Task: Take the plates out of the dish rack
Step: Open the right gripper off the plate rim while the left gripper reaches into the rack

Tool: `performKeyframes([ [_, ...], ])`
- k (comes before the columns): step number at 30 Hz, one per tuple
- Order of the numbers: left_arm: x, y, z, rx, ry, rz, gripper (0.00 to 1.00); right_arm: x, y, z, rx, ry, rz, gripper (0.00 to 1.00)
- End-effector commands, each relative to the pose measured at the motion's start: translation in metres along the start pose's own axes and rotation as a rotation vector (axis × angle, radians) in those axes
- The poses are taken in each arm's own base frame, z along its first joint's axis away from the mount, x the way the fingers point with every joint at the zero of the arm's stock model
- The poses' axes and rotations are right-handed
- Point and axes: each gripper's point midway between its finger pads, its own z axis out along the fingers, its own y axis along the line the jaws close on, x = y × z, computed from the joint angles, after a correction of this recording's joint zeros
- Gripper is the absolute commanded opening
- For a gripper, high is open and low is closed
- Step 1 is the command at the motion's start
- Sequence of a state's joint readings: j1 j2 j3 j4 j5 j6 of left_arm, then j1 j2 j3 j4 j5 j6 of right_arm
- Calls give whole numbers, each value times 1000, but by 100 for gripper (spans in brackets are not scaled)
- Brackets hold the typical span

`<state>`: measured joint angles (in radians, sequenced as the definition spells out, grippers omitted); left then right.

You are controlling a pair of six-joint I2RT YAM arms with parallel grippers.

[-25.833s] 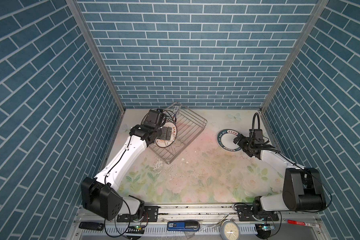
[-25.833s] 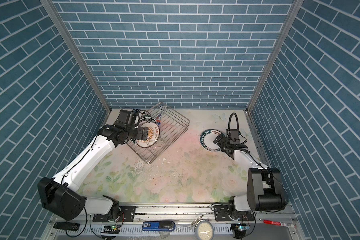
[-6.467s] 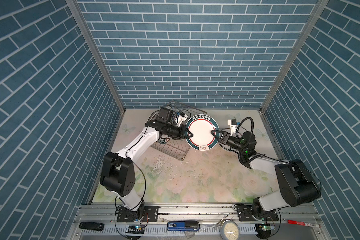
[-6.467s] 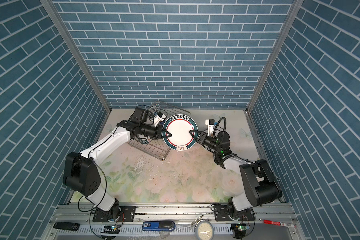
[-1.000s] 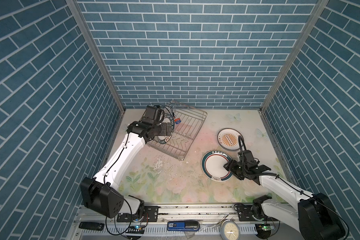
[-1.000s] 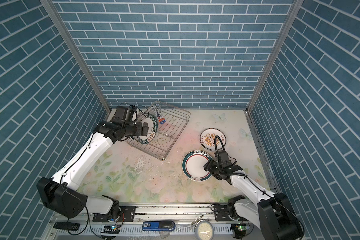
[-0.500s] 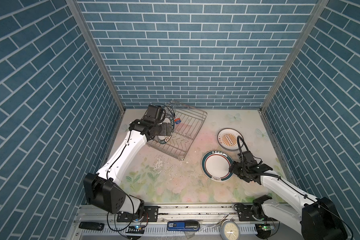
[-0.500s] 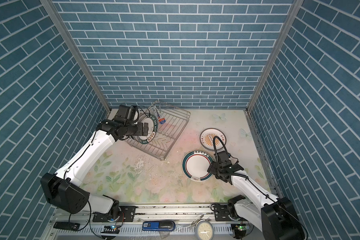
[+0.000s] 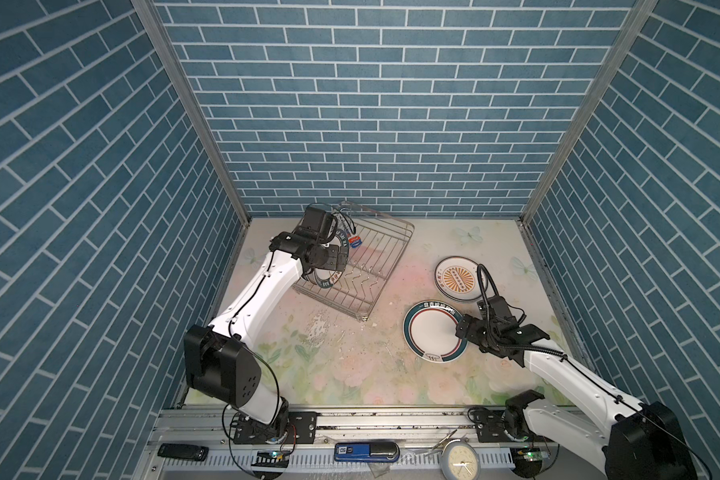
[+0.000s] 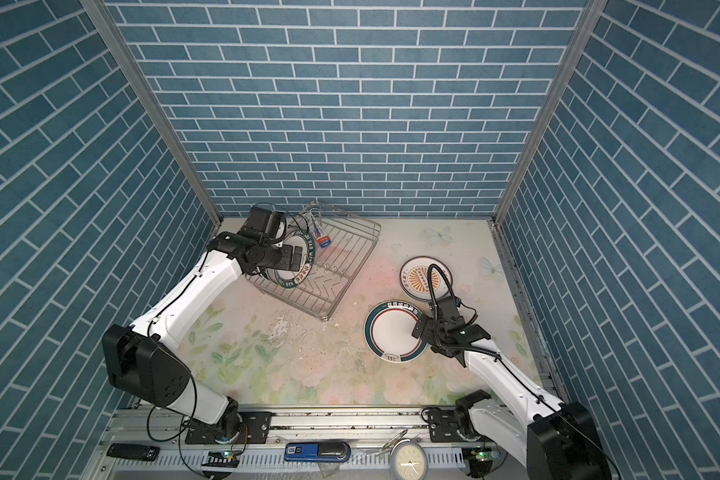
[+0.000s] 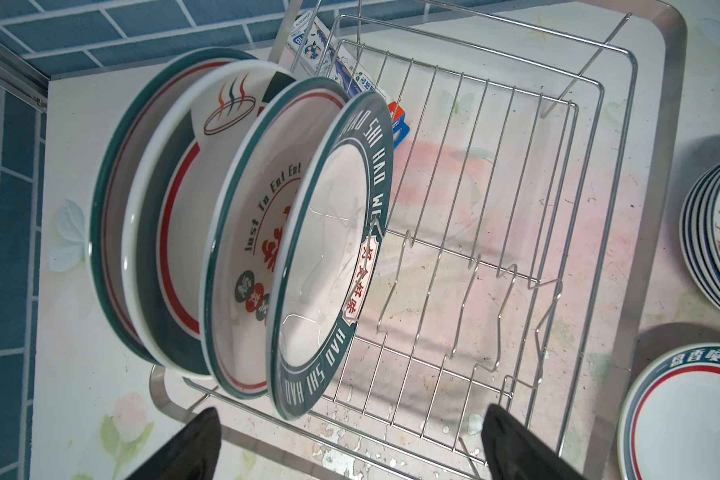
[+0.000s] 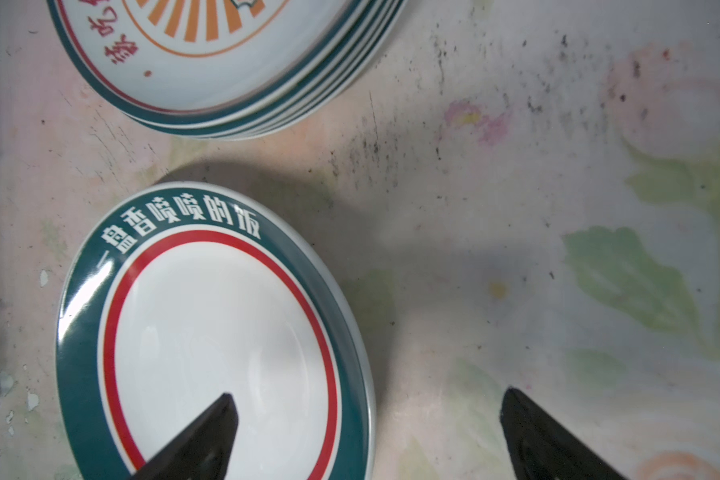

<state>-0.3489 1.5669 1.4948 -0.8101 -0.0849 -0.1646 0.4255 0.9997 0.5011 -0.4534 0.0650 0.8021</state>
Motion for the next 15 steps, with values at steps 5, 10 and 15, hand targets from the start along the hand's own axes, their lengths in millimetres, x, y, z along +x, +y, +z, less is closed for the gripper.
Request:
performKeyframes([
  [5, -3, 2, 19, -28, 50, 25, 96, -13, 8, -13, -45, -77, -26, 99],
  [10, -2, 6, 26, -54, 67, 35, 95, -14, 10, -16, -84, -108, -23, 99],
  [15, -2, 10, 34, -55, 87, 17, 92, -15, 13, -17, -99, -109, -34, 99],
])
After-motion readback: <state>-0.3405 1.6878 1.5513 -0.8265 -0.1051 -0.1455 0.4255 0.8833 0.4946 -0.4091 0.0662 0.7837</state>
